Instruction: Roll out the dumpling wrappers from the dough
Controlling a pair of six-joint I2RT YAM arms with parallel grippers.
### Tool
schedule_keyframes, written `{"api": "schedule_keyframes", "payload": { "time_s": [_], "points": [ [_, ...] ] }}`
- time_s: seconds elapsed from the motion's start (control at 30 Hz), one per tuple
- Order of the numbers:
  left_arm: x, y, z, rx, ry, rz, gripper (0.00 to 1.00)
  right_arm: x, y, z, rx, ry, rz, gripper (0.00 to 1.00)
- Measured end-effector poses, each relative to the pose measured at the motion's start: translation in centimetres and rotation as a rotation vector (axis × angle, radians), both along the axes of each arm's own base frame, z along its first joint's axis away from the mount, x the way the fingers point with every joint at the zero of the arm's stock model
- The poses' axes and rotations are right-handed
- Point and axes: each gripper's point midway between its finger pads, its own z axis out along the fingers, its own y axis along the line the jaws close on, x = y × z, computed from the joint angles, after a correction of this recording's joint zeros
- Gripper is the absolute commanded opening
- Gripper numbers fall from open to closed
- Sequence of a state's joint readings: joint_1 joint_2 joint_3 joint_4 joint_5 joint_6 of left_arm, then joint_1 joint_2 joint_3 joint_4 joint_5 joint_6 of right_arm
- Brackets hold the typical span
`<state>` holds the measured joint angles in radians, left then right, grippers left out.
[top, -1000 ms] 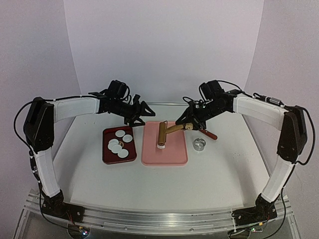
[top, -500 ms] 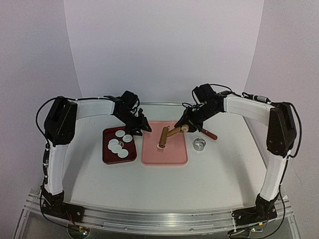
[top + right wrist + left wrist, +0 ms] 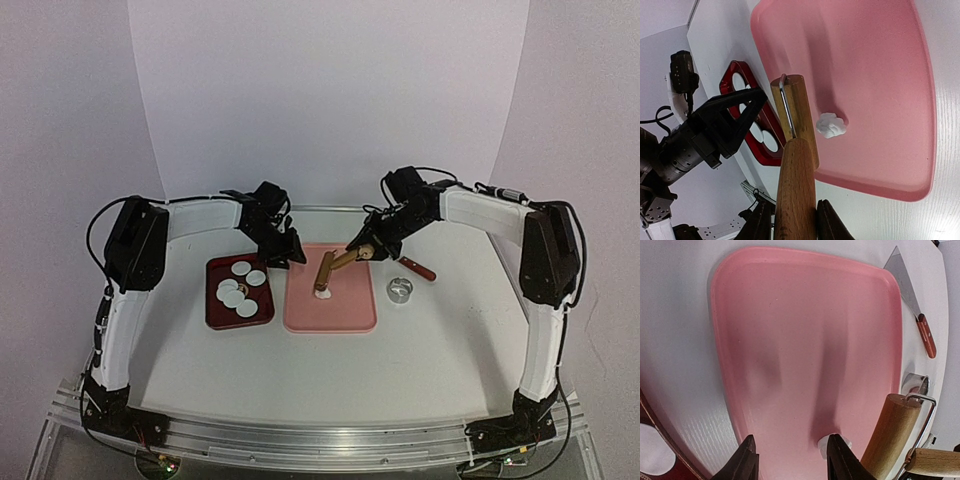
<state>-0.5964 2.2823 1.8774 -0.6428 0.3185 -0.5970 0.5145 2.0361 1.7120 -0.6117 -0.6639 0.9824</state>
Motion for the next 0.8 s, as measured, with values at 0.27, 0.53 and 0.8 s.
{"api": "schedule_keyframes", "payload": {
  "time_s": [0.27, 0.53, 0.8],
  "points": [
    [0.0, 1.0, -1.7, 0.074, 0.015, 0.013, 0.41, -0.3, -0.4, -1.5, -0.014, 0.068, -0.004, 0.00],
    [-0.4, 1.5, -3.8, 0.113, 0.050, 0.006, 0.32, -0.3, 0.1, -2.5, -0.009, 0.105, 0.008, 0.00],
    [-0.4, 1.7, -4.4, 0.128, 0.051, 0.006, 0.17, -0.3, 0.1, -3.1, -0.021, 0.128, 0.009, 0.00]
  ]
}}
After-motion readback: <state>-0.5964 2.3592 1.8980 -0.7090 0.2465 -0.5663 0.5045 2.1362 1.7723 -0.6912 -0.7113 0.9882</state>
